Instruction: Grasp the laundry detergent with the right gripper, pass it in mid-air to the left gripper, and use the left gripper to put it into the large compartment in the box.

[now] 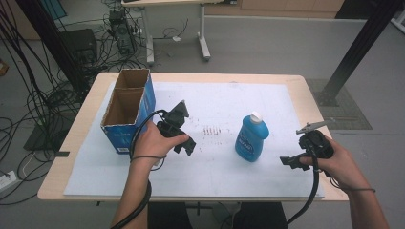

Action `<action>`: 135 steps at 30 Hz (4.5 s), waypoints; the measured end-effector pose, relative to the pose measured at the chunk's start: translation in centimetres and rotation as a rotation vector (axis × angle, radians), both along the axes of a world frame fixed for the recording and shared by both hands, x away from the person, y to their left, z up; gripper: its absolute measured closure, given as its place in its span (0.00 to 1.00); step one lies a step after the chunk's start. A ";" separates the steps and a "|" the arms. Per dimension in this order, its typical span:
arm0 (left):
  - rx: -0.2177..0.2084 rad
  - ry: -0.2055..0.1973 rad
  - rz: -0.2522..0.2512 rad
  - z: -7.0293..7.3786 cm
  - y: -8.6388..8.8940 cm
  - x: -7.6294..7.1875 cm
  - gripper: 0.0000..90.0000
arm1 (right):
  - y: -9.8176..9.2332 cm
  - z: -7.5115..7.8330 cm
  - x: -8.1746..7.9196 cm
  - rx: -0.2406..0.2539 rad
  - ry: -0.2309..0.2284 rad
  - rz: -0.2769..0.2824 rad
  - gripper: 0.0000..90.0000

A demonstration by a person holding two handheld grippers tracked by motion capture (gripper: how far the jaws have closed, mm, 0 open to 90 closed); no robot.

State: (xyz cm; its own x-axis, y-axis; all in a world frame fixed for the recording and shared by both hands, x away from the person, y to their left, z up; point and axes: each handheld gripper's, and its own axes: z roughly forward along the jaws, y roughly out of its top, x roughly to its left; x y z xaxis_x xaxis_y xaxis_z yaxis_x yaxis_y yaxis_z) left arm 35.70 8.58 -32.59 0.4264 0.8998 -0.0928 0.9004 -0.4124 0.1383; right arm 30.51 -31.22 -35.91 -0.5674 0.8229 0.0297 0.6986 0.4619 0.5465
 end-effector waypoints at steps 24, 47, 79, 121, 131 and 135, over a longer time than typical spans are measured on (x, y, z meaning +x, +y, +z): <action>-0.010 0.004 0.003 -0.5 0.1 -0.3 0.10 | 1.9 -3.2 -1.5 0.112 -0.123 0.038 0.05; -0.013 -0.005 0.009 -0.5 0.3 -0.5 0.10 | 3.9 -5.0 -1.5 0.186 -0.204 0.048 0.05; -0.023 0.015 0.009 -1.0 0.4 -0.5 0.10 | 5.2 -8.0 -0.4 0.283 -0.298 0.054 0.04; -0.037 0.023 0.009 -1.3 0.6 -0.2 0.10 | 7.0 -9.5 2.2 0.358 -0.383 0.015 0.04; -0.035 0.024 0.009 -1.2 0.6 -0.1 0.10 | 7.2 -9.6 2.4 0.368 -0.387 0.015 0.04; -0.036 0.025 0.007 -1.2 0.6 -0.2 0.10 | 7.1 -9.6 2.4 0.368 -0.389 0.016 0.04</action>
State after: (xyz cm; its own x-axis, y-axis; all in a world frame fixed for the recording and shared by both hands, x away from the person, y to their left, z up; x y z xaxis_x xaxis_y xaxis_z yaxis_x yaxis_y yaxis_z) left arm 35.55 9.20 -33.81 0.4169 0.8988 -0.1351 0.9067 -0.4009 0.1307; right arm 32.86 -24.10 -45.50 -0.6062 0.7891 0.0995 0.4064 0.1998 0.8916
